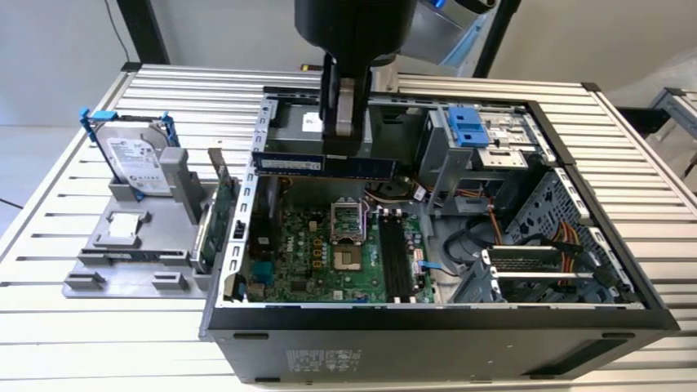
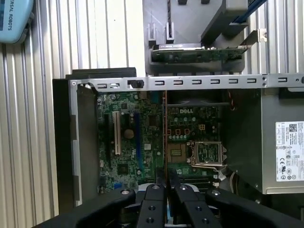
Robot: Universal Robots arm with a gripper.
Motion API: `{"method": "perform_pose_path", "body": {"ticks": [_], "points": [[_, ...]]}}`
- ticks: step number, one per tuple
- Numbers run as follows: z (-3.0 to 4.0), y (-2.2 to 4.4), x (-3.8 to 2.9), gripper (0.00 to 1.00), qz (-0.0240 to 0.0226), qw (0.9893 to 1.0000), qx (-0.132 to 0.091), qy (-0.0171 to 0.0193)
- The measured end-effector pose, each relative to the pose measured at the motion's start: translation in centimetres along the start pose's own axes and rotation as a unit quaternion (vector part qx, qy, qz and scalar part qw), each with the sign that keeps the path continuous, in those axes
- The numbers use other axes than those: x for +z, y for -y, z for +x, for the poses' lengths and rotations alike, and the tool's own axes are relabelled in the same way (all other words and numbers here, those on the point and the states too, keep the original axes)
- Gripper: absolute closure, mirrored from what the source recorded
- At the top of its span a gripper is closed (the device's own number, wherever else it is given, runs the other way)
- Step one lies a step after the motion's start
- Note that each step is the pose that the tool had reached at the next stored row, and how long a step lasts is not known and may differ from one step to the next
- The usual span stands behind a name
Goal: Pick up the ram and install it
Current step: 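Pick up the ram and move it above insertion slot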
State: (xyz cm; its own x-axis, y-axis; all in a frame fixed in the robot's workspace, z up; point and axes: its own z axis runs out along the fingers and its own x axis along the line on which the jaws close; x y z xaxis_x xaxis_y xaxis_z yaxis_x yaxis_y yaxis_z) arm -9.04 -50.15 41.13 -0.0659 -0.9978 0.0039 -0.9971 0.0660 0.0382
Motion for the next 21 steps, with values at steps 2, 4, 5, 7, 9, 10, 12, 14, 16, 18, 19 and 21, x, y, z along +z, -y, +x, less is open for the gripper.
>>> {"method": "perform_pose_path", "body": {"ticks": [2, 4, 5, 7, 9, 10, 12, 14, 16, 18, 19, 21], "points": [[-0.02, 0.24, -0.01, 1.00, 0.0000, 1.0000, 0.003, 0.0001], [-0.03, 0.46, -0.02, 1.00, 0.0000, 1.0000, 0.005, 0.0002], [-0.04, 0.58, -0.02, 1.00, 0.0000, 1.0000, 0.007, 0.0002], [-0.06, 0.84, -0.03, 1.00, 0.0000, 1.0000, 0.008, 0.0004], [-0.07, 1.07, -0.04, 1.00, 0.0000, 1.0000, 0.009, 0.0003], [-0.08, 1.18, -0.05, 1.00, 0.0000, 1.0000, 0.009, 0.0003], [-0.09, 1.39, -0.05, 1.00, 0.0000, 1.0000, 0.009, 0.0004], [-0.11, 1.58, -0.06, 1.00, 0.0000, 1.0000, 0.009, 0.0003], [-0.12, 1.79, -0.07, 1.00, 0.0000, 1.0000, 0.009, 0.0003], [-0.13, 2.00, -0.08, 1.00, 0.0000, 1.0000, 0.009, 0.0004], [-0.14, 2.10, -0.08, 1.00, 0.0000, 1.0000, 0.009, 0.0004], [-0.15, 2.28, -0.09, 1.00, 0.0000, 1.0000, 0.009, 0.0004]]}}
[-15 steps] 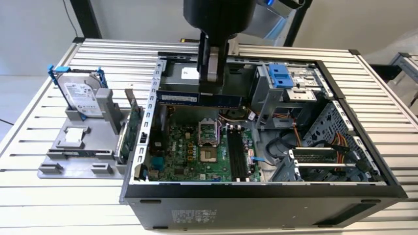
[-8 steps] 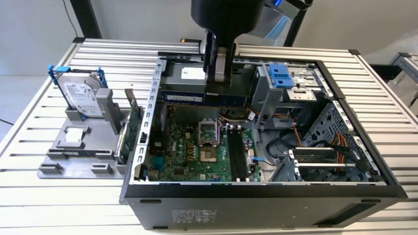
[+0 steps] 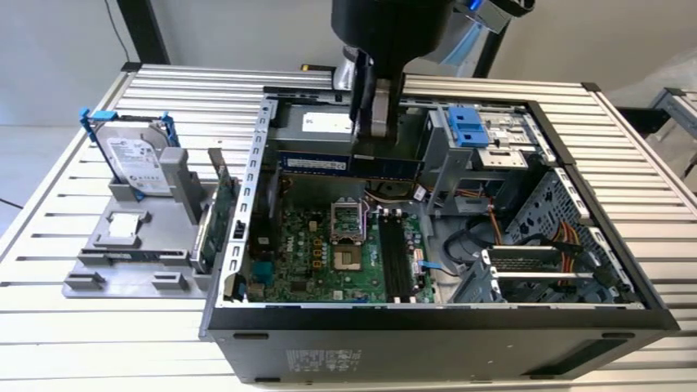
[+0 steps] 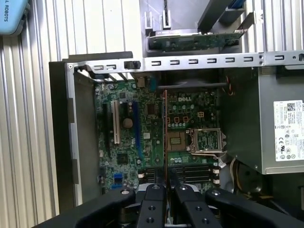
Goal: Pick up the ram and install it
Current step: 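Pick up the ram and move it above insertion slot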
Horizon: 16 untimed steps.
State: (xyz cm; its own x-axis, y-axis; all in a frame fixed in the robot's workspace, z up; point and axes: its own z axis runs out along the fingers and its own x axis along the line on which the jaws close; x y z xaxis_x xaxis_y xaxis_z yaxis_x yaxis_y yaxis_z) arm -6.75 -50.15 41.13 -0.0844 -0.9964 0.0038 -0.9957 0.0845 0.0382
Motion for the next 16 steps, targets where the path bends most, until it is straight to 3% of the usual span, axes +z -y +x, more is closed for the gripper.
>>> {"method": "perform_pose_path", "body": {"ticks": [16], "points": [[-0.15, 1.73, -0.07, 1.00, 0.0000, 1.0000, 0.000, 0.0000]]}}
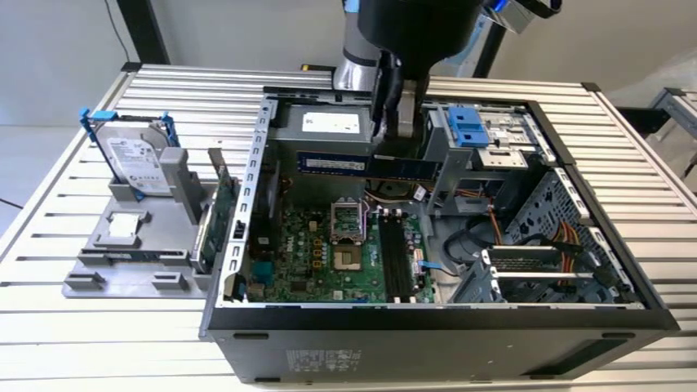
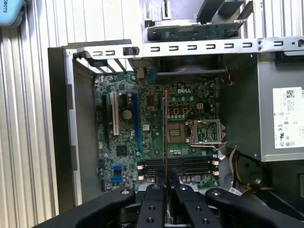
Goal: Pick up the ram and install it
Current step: 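Pick up the ram and move it above insertion slot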
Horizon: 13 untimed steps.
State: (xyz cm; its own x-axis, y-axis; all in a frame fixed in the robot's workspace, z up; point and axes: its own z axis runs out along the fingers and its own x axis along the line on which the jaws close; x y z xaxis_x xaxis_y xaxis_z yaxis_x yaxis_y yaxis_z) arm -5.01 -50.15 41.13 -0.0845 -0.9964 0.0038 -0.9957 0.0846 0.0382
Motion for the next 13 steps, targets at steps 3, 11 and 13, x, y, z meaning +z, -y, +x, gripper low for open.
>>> {"method": "perform_pose_path", "body": {"ticks": [3, 11, 13], "points": [[-0.03, 0.36, -0.01, 1.00, 0.0000, 1.0000, 0.000, 0.0000], [-0.11, 1.33, -0.05, 1.00, 0.0000, 1.0000, 0.000, 0.0000], [-0.13, 1.58, -0.06, 1.00, 0.0000, 1.0000, 0.000, 0.0000]]}}
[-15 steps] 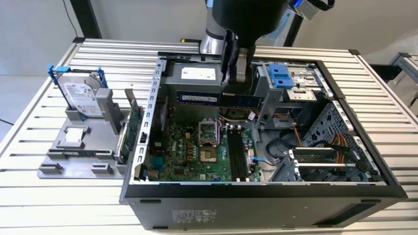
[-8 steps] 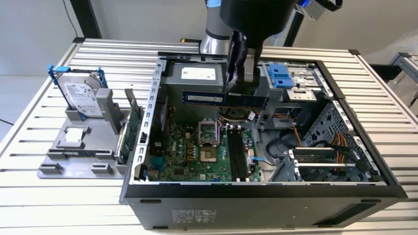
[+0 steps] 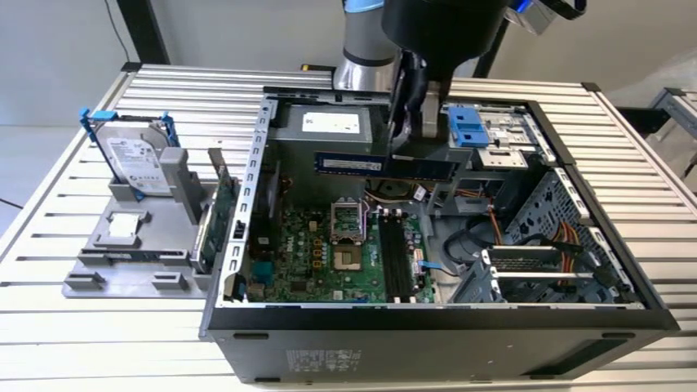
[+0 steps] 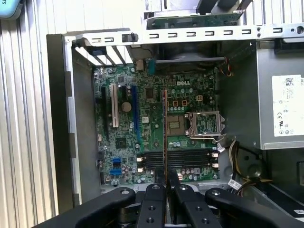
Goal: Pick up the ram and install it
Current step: 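Pick up the ram and move it above insertion slot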
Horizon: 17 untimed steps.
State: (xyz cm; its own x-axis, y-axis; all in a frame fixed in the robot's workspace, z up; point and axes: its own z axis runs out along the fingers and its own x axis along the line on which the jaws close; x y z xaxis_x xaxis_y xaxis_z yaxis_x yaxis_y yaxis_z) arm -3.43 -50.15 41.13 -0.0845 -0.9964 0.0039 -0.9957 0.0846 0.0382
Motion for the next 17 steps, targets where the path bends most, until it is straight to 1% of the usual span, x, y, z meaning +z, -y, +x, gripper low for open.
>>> {"method": "perform_pose_path", "body": {"ticks": [9, 17], "points": [[-0.08, 0.94, -0.03, 1.00, 0.0000, 1.0000, 0.000, 0.0000], [-0.13, 1.57, -0.06, 1.00, 0.0000, 1.0000, 0.000, 0.0000]]}}
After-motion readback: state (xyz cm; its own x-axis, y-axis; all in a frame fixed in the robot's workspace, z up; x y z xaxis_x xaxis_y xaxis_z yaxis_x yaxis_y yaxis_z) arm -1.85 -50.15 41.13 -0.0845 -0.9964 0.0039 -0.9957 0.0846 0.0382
